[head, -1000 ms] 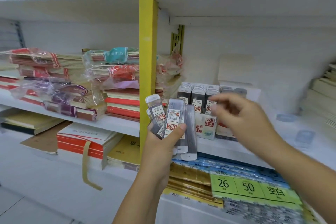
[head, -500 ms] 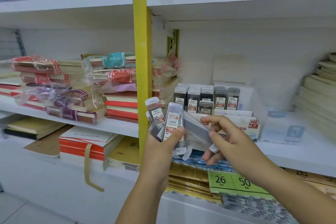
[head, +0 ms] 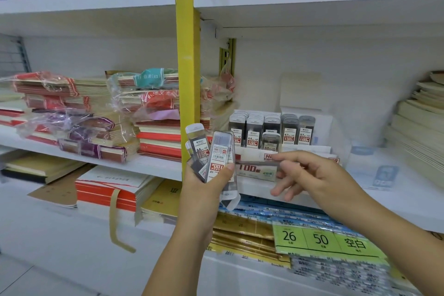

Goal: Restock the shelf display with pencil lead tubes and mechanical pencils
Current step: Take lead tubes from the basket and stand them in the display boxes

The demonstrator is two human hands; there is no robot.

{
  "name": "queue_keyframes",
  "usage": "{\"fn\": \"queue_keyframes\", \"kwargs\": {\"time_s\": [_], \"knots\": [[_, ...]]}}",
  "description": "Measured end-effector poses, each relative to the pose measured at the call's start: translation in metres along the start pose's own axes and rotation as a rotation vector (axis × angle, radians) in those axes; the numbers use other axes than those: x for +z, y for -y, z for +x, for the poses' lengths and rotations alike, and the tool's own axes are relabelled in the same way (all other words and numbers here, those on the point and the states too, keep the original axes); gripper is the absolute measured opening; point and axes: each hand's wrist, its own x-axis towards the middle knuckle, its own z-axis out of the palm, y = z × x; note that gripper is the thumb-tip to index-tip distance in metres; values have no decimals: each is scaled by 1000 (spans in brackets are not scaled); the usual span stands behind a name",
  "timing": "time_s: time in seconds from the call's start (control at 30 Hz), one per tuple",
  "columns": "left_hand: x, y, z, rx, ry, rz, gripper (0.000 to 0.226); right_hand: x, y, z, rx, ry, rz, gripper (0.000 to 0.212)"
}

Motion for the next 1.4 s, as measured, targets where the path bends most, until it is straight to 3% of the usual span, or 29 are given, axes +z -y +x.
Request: {"fn": "queue_keyframes", "kwargs": {"time_s": [0.17,0.37,0.57,0.63,0.77,1.0,1.23,1.33,1.4], "knots": [[4,-2,-4,-48,66,18,45,-2,2,5,-18,-154,-32,35],[6,-1,-5,-59,58,3,48,-8,2,8,-46,-94,-3,11],[2,0,4,-44,36,-34,43,-41,37,38,-301,-303,-570,7],[0,1,6,-33,30,-39,44,-46,46,51,-358,-256,-752,4],[0,5,9,-23,17,-15,37,-43,43,76,-381,-162,-1012,21],[2,6,9,-39,44,-16,40,-33,15,110,-152,-206,-991,30],[2,0,7,-40,114,-52,67,-24,8,103,-217,-259,-979,34],[1,-1,4,-47,145,-27,71,-14,16,85,-304,-320,-838,26],[1,-1,2,-49,174,3,72,-2,24,69,-300,-235,-600,20]]}}
